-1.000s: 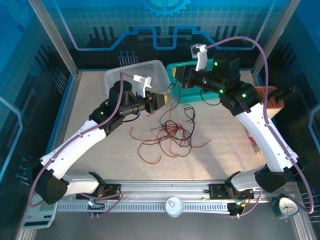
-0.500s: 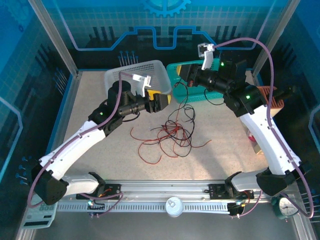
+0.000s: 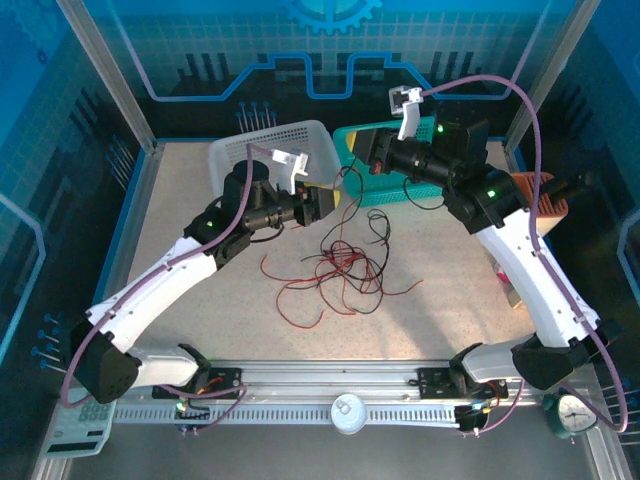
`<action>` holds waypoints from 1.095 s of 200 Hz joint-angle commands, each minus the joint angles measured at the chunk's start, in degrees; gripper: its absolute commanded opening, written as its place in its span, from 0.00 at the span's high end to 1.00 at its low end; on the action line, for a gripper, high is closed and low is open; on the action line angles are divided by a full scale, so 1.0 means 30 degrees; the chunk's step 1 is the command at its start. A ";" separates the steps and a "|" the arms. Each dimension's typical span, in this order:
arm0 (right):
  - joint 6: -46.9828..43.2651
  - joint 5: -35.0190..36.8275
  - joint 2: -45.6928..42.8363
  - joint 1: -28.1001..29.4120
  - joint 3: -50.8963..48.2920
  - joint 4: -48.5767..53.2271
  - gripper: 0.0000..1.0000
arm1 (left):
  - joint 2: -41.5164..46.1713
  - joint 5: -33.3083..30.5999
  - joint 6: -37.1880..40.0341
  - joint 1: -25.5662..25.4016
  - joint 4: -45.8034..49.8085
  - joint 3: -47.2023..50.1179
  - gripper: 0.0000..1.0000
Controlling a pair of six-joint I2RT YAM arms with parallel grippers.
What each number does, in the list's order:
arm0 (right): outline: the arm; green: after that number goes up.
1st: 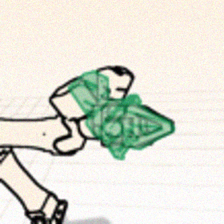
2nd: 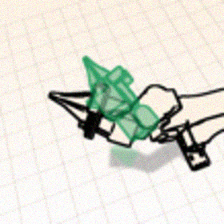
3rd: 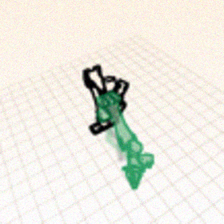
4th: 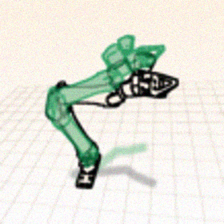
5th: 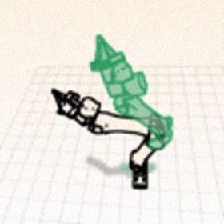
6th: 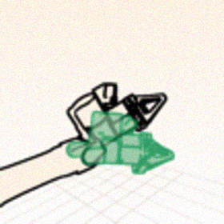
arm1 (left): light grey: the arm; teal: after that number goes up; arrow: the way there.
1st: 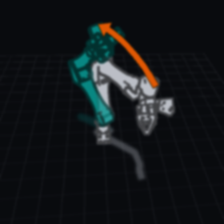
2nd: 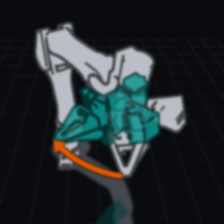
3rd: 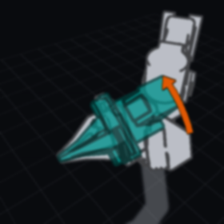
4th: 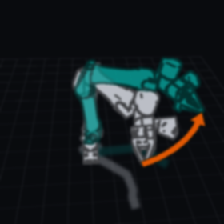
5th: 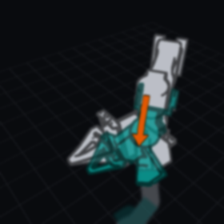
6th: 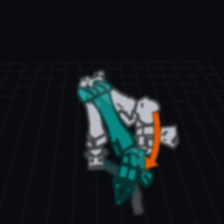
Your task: Untangle the cables
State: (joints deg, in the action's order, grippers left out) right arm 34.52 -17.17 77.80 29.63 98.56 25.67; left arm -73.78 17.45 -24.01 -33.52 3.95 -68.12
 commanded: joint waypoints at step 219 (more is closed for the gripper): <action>0.1351 0.0559 -0.4130 -0.8199 -0.7861 -0.1065 1.00 | 0.4813 -0.6804 0.0554 0.1927 0.1020 -0.1288 1.00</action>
State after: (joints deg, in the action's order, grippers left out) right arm 38.17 -19.53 67.00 9.32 77.58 21.93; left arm -62.74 4.64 -23.57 -30.63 6.33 -69.04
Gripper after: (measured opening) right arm 0.071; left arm 0.052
